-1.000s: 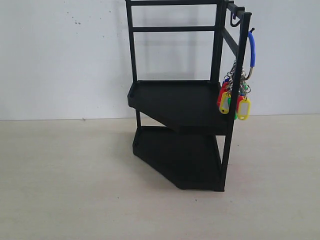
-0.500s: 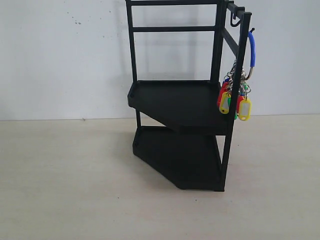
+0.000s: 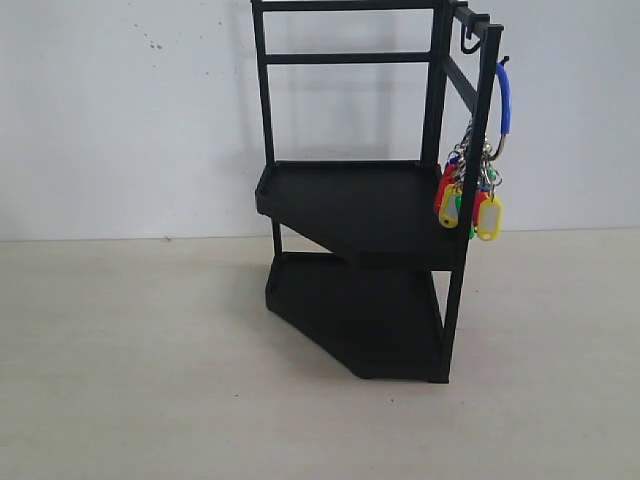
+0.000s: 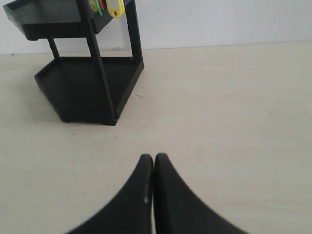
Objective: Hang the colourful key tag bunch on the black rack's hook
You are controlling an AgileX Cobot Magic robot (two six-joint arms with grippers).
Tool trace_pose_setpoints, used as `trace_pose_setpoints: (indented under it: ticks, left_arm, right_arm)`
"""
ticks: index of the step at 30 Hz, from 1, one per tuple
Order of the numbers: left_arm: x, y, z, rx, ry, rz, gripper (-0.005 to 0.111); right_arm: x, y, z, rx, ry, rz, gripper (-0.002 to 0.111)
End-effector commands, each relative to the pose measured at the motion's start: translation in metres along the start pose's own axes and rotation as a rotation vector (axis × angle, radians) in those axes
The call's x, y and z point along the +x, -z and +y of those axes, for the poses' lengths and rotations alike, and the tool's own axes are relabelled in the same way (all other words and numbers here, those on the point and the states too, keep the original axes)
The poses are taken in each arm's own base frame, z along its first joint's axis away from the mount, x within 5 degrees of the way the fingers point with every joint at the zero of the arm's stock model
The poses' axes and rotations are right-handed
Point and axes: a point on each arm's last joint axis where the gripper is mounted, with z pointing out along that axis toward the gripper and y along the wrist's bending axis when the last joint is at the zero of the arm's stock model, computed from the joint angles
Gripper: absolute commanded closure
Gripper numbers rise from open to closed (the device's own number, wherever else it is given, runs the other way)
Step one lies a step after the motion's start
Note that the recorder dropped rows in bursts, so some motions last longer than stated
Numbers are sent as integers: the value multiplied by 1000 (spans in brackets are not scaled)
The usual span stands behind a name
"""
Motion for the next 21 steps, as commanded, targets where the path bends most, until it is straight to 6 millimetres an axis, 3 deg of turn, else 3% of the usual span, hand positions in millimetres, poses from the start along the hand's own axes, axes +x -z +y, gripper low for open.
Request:
trace_pose_setpoints:
  ticks: [1,21]
  left_arm:
    - [-1,0,0,0,-7,-7,102]
    - [-1,0,0,0,-7,-7,102]
  right_arm:
    - [0,1,0,4,9,-8,108]
    - [0,1,0,2,-1,-4,108]
